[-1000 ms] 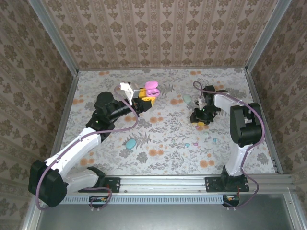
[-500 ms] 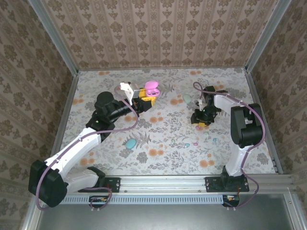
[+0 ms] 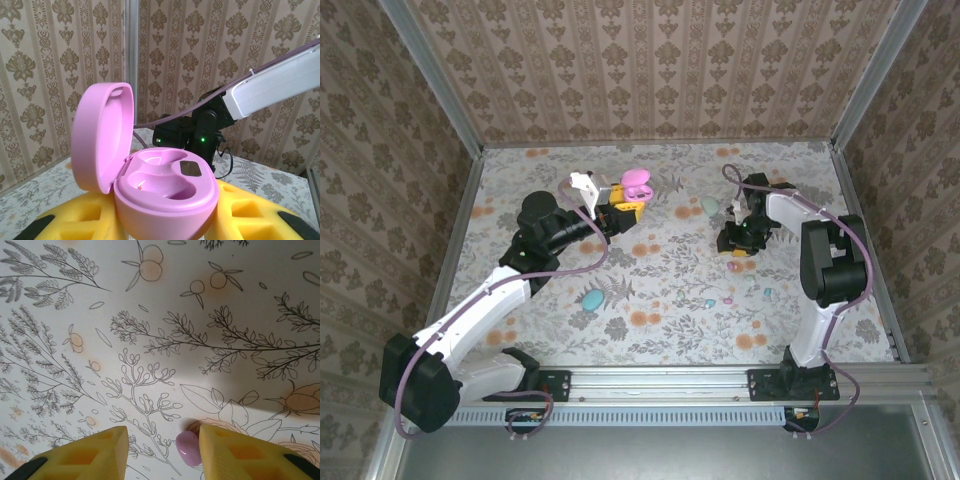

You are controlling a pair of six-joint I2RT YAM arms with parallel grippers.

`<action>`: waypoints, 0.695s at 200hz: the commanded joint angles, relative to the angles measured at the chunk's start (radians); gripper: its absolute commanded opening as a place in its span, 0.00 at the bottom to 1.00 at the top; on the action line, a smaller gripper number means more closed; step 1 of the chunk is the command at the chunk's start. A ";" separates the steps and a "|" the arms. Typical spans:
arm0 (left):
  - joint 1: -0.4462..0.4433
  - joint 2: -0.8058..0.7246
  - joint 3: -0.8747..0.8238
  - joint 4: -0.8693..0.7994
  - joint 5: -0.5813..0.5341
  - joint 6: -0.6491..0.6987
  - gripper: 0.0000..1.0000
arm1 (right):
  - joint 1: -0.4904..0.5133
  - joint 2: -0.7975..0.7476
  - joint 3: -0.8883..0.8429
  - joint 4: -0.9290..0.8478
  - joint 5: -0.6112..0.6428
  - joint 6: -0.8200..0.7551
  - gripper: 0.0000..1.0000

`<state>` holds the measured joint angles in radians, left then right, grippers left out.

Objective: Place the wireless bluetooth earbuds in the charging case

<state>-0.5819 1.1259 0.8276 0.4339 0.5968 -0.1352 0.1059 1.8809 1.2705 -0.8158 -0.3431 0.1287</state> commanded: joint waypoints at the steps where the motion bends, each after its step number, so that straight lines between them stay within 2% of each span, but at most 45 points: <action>1: -0.007 -0.004 0.010 0.016 -0.003 0.003 0.35 | 0.006 0.010 -0.010 -0.043 0.026 -0.024 0.44; 139: -0.006 -0.029 -0.009 0.009 -0.009 0.014 0.35 | 0.016 -0.005 -0.063 -0.063 0.030 -0.028 0.45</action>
<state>-0.5819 1.1233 0.8261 0.4335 0.5961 -0.1349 0.1116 1.8812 1.2255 -0.8391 -0.3172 0.1070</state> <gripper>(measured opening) 0.354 0.449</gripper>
